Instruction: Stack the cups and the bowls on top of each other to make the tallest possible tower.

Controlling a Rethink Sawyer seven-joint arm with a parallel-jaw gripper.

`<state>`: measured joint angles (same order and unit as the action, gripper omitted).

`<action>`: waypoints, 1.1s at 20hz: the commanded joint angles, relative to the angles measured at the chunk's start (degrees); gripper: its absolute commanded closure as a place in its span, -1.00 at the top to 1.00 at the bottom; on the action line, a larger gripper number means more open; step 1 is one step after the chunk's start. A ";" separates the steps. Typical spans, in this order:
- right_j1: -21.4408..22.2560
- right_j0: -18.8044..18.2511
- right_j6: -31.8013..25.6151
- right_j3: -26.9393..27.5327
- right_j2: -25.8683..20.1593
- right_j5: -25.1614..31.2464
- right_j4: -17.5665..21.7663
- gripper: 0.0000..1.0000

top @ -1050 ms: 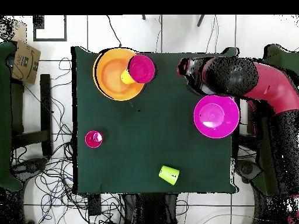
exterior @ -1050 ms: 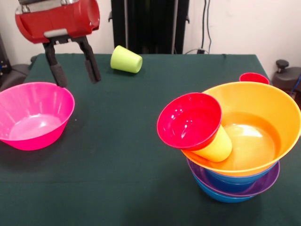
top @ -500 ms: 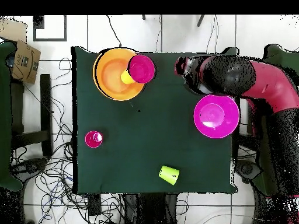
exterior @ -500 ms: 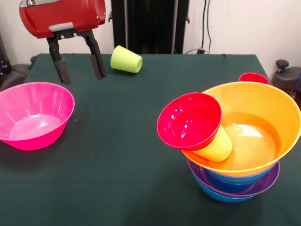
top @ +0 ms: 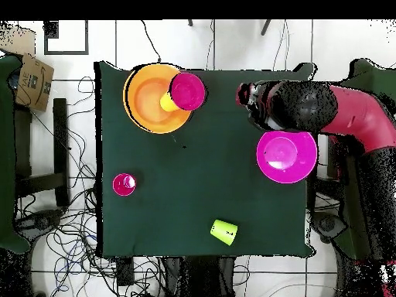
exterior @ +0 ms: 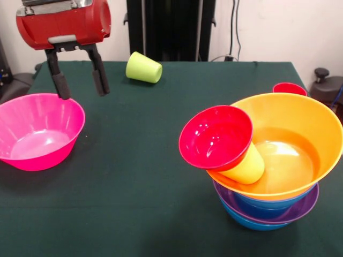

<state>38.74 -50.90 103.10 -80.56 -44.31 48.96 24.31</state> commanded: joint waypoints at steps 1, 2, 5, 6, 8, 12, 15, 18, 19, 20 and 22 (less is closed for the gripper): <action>-3.60 -0.53 -20.13 -3.40 -0.55 5.18 5.48 1.00; -3.58 -0.57 -20.15 -3.30 -0.56 5.24 5.61 1.00; -3.59 -0.54 -19.98 -3.29 -0.61 5.19 5.71 1.00; -3.65 -0.58 -19.88 -3.32 -0.60 5.06 5.78 1.00; -3.74 -0.53 -19.58 -3.36 -0.51 4.73 6.04 1.00; -4.20 -0.70 -19.47 -3.57 -0.28 3.76 6.92 1.00; -4.57 -0.93 -18.52 -4.28 0.10 2.35 7.71 1.00; -5.49 -1.15 -17.50 -4.77 0.19 0.50 8.62 1.00; -5.74 -1.22 -17.54 -4.76 0.10 0.28 8.81 1.00; -5.82 -1.22 -17.25 -4.86 0.17 -0.04 9.06 1.00; -5.87 -1.26 -16.84 -4.97 0.05 -0.44 9.25 1.00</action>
<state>37.28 -52.82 102.52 -80.99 -44.31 48.96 28.16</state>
